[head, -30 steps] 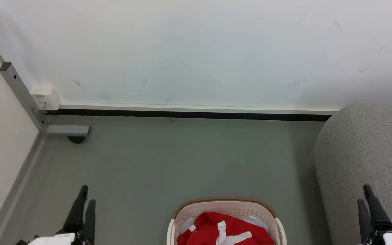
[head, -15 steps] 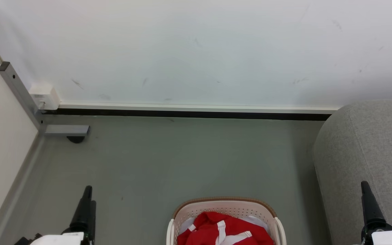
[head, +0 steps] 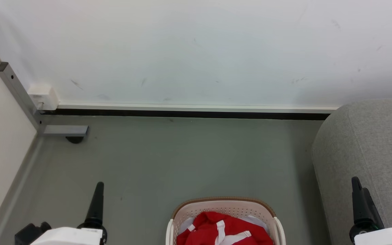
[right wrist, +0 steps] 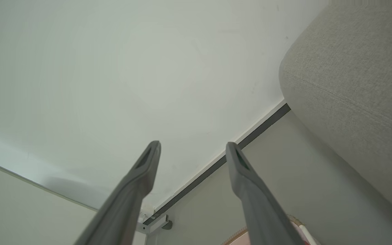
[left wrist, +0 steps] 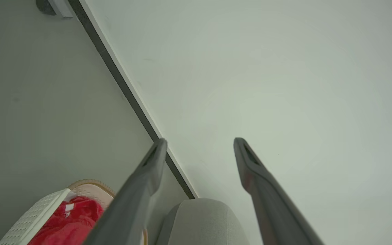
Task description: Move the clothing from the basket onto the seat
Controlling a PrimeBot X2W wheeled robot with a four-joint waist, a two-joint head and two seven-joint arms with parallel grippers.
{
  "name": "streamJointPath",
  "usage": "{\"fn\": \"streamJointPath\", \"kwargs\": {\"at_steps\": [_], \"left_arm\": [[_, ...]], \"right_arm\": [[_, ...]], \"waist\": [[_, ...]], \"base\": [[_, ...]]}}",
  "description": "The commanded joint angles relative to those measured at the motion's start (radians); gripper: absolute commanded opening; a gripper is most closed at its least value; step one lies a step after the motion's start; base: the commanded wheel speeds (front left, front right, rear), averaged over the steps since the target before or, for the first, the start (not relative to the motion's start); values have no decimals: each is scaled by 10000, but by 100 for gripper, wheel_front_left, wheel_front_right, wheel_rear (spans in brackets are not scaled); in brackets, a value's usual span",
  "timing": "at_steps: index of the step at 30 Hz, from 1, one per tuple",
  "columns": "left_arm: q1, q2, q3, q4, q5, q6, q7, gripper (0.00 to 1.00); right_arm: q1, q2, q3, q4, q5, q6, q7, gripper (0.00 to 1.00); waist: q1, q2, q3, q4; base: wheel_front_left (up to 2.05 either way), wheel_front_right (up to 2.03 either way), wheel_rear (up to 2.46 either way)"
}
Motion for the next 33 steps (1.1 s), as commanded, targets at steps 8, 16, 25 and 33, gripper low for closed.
{"fn": "streamJointPath", "kwargs": {"at_steps": [8,16,25,33], "left_arm": [[-39,72,-224,-356,1929,236,-371,100],[19,78,-347,-512,3508,349,-633,100],[87,84,-425,-680,4887,462,-918,100],[112,88,-533,-752,6000,528,-1113,100]], "right_arm": [[15,-154,146,-319,-1734,-7,-379,100],[59,-197,312,-321,-2902,-8,-646,100],[95,-215,499,-278,-4031,-9,-928,100],[140,-213,551,-244,-4813,-11,-1129,100]], "waist": [[0,0,-8,-11],[0,0,-22,-15],[0,0,-7,-34],[0,0,18,-55]], "base": [[0,0,0],[0,0,0],[0,0,0],[0,0,0]]}}
